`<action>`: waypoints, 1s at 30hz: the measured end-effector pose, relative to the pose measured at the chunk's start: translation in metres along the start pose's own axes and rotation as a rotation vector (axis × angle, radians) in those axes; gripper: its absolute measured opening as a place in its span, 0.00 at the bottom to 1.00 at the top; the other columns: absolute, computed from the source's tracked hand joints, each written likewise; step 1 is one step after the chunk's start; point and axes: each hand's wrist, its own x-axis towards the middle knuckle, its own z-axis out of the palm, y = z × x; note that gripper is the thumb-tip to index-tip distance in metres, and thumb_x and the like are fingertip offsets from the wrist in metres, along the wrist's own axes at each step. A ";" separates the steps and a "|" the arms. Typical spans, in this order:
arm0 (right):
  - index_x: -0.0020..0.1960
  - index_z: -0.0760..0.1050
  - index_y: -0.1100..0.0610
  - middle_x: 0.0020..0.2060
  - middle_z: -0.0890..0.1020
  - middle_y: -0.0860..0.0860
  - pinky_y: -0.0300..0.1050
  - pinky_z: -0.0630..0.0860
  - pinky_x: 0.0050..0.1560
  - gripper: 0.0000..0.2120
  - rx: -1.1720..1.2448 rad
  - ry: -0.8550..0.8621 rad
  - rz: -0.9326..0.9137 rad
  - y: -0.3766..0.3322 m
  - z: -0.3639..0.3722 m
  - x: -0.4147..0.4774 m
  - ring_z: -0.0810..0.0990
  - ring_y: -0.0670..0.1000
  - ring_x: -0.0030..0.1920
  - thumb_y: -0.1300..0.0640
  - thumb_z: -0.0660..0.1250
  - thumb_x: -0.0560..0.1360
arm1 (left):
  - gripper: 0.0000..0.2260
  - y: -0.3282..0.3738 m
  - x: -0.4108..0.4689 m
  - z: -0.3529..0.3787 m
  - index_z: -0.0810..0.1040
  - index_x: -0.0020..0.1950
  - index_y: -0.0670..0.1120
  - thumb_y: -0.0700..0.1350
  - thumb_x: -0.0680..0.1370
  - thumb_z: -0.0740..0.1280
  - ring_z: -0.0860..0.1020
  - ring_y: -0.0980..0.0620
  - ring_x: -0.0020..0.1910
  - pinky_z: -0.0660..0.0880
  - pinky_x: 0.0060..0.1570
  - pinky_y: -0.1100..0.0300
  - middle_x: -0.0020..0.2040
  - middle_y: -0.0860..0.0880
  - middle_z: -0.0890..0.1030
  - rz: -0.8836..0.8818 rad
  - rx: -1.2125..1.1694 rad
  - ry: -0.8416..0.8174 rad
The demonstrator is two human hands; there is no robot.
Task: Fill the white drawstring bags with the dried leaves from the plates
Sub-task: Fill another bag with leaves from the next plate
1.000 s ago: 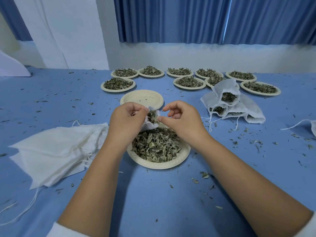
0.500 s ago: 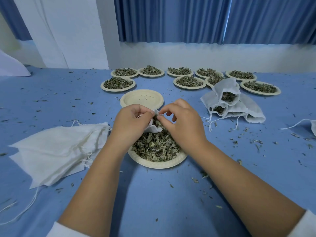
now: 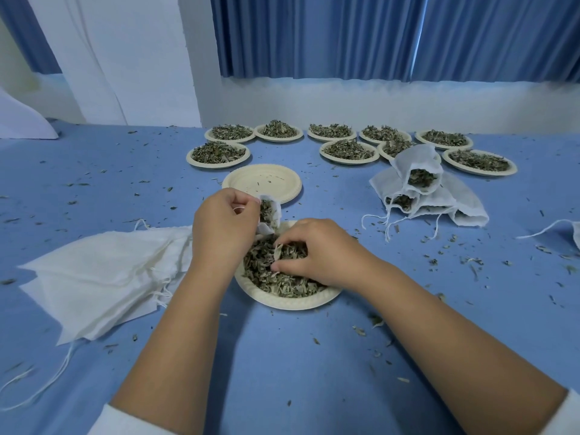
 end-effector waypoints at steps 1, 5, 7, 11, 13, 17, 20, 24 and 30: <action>0.62 0.79 0.51 0.58 0.80 0.48 0.43 0.72 0.58 0.21 0.002 0.003 0.011 0.000 0.000 0.000 0.76 0.48 0.59 0.45 0.74 0.72 | 0.05 0.000 0.000 0.000 0.82 0.45 0.49 0.47 0.77 0.67 0.76 0.65 0.36 0.70 0.35 0.65 0.37 0.59 0.79 -0.002 0.000 0.000; 0.60 0.80 0.53 0.55 0.81 0.47 0.44 0.74 0.54 0.19 0.024 0.012 0.069 0.001 -0.001 0.002 0.79 0.48 0.52 0.47 0.75 0.72 | 0.05 -0.001 0.001 0.000 0.82 0.45 0.49 0.47 0.77 0.67 0.76 0.64 0.39 0.71 0.37 0.64 0.38 0.58 0.80 -0.002 0.006 -0.008; 0.57 0.81 0.55 0.49 0.82 0.49 0.44 0.74 0.47 0.17 0.038 0.037 0.069 0.002 0.000 0.003 0.79 0.49 0.45 0.49 0.75 0.72 | 0.05 -0.001 0.001 0.001 0.82 0.45 0.49 0.47 0.77 0.67 0.76 0.64 0.40 0.70 0.36 0.65 0.39 0.58 0.80 -0.002 0.010 -0.013; 0.57 0.81 0.56 0.50 0.83 0.48 0.38 0.73 0.48 0.16 0.132 0.143 0.081 0.006 -0.001 0.003 0.77 0.43 0.45 0.52 0.75 0.71 | 0.05 -0.002 0.001 0.000 0.82 0.46 0.49 0.47 0.77 0.67 0.77 0.63 0.41 0.71 0.37 0.64 0.40 0.58 0.80 0.002 0.011 -0.014; 0.55 0.81 0.53 0.44 0.80 0.41 0.33 0.69 0.44 0.15 0.198 0.180 0.099 0.007 -0.004 0.005 0.74 0.37 0.40 0.50 0.76 0.70 | 0.05 -0.002 0.001 0.000 0.82 0.45 0.50 0.47 0.77 0.67 0.77 0.64 0.40 0.71 0.37 0.64 0.40 0.59 0.80 0.005 0.007 -0.011; 0.48 0.79 0.49 0.36 0.77 0.38 0.26 0.68 0.36 0.11 0.280 0.239 0.136 0.009 -0.012 0.006 0.75 0.35 0.36 0.50 0.78 0.68 | 0.05 -0.002 0.002 0.000 0.81 0.44 0.51 0.48 0.77 0.67 0.76 0.66 0.38 0.68 0.34 0.67 0.39 0.60 0.79 0.006 0.015 0.007; 0.41 0.77 0.48 0.33 0.76 0.38 0.24 0.69 0.35 0.10 0.379 0.277 0.159 0.011 -0.015 0.007 0.74 0.32 0.31 0.54 0.79 0.67 | 0.05 -0.002 0.001 -0.001 0.81 0.44 0.51 0.47 0.77 0.67 0.76 0.64 0.40 0.67 0.34 0.67 0.38 0.60 0.78 0.019 0.030 0.013; 0.47 0.83 0.56 0.35 0.79 0.44 0.34 0.75 0.43 0.11 0.479 0.267 0.234 0.013 -0.021 0.008 0.77 0.39 0.35 0.54 0.79 0.68 | 0.05 0.000 -0.002 0.001 0.80 0.43 0.50 0.47 0.78 0.67 0.74 0.64 0.37 0.67 0.34 0.67 0.36 0.61 0.77 0.077 0.083 -0.003; 0.55 0.80 0.61 0.37 0.81 0.48 0.29 0.72 0.30 0.18 0.661 0.282 0.309 0.012 -0.030 0.005 0.78 0.38 0.27 0.57 0.79 0.68 | 0.06 0.000 -0.003 0.000 0.80 0.43 0.49 0.47 0.78 0.67 0.75 0.64 0.36 0.67 0.32 0.68 0.35 0.60 0.77 0.105 0.102 -0.008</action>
